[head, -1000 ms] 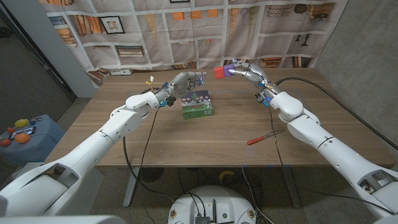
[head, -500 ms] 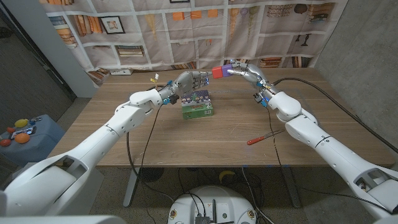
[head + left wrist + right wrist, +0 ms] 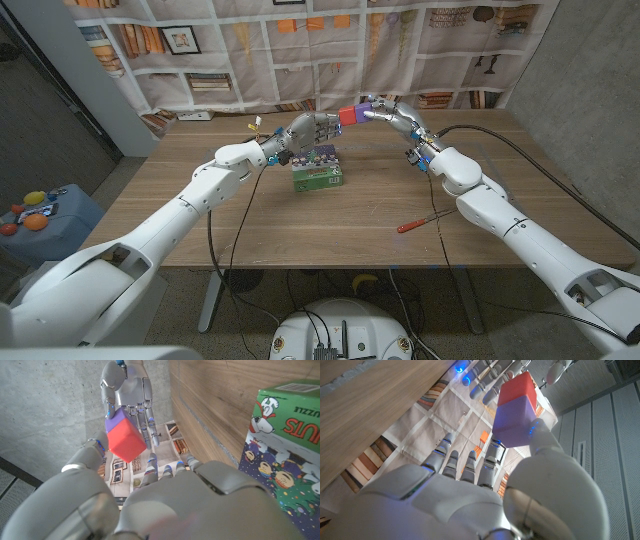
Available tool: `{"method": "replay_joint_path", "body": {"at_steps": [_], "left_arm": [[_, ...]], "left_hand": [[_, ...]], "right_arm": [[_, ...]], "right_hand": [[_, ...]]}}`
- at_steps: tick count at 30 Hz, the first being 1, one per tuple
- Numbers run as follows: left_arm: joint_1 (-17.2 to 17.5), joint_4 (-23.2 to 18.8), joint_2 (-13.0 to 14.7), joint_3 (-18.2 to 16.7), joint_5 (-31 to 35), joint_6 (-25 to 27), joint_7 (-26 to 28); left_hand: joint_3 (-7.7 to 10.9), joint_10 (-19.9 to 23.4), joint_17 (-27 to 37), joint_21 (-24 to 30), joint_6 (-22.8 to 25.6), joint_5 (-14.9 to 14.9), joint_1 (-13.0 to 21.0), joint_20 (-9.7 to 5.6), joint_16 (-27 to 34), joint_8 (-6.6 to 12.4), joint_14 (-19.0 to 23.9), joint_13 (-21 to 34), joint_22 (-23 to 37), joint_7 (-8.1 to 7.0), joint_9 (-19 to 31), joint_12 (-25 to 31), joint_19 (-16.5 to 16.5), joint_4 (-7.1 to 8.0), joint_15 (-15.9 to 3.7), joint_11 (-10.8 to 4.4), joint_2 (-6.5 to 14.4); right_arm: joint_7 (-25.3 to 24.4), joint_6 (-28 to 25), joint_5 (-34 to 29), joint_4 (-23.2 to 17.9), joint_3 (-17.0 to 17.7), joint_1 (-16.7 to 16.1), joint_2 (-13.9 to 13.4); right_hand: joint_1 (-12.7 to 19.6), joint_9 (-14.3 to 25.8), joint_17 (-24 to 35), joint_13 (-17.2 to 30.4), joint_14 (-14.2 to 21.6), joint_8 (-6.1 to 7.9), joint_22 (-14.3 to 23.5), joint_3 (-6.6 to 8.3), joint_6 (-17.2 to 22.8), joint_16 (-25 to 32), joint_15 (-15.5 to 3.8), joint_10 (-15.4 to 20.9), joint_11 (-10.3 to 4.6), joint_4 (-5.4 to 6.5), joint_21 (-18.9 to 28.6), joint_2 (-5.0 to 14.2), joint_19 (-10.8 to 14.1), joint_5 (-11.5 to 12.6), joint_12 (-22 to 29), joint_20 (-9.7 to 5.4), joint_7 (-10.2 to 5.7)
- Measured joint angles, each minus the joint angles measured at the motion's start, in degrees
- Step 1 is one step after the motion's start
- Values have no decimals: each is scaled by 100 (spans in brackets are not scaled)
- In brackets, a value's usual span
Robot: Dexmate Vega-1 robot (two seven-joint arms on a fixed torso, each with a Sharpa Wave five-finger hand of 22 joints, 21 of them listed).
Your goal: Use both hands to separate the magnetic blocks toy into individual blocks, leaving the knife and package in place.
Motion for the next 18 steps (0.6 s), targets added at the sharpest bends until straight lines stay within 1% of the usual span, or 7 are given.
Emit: {"method": "replay_joint_path", "body": {"at_steps": [3, 5, 8, 13, 18], "left_arm": [[0, 0, -17, 7, 27, -3, 50], [0, -8, -27, 12, 50, -3, 108], [2, -56, -46, 17, 83, 16, 216], [36, -126, -81, 29, 131, 67, 405], [58, -165, -114, 46, 163, 95, 513]], "left_hand": [[0, 0, 0, 45, 58, 0, 25, 12, 1, 16, 0, 0, 0, 9, 0, 39, -7, 0, 0, 0, -20], [0, 0, 0, 45, 163, 0, 79, 40, 40, 66, 0, 0, 0, 21, 0, 39, 21, 0, 0, 0, -11], [0, 0, 0, 87, 354, 0, 145, 40, 53, 132, 0, 0, 0, 36, -1, 84, 21, 0, 0, 0, -6], [19, 0, 0, 89, 551, 0, 259, 62, 66, 190, 0, 0, 0, 63, -1, 133, -2, -18, 0, 0, 18], [24, 22, 0, 88, 775, 0, 341, 61, 66, 265, 0, 0, 0, 47, -1, 133, -1, -23, -43, -22, -5]], "right_arm": [[-8, 0, -8, 0, -1, 1, 1], [-17, 0, -18, 0, -2, 1, 4], [-27, 1, -32, -5, -3, 3, 7], [-47, 1, -51, -14, -6, 4, 9], [-70, 0, -68, -25, -7, 4, 13]], "right_hand": [[0, -15, 0, 0, 0, 0, 0, 0, 0, 0, 0, 0, 0, 0, 0, 0, 0, 0, 0, 0, 0], [0, -26, 0, 0, 0, 0, 0, 0, 0, 0, 0, 0, 0, 0, 0, 0, 0, 0, 0, 0, 0], [0, -27, 0, 0, 0, 0, 0, 0, -1, 0, 0, 0, 0, 0, 0, 0, 0, 0, 0, 0, -1], [0, -27, 0, 0, 0, 0, 0, 0, -1, 0, 0, 0, 0, 0, 4, 0, 0, -1, 0, 0, -1], [0, -28, 0, 0, 1, 0, 0, 0, -1, 0, 0, 0, 0, 0, 4, 0, 0, -2, 0, 0, -1]]}}
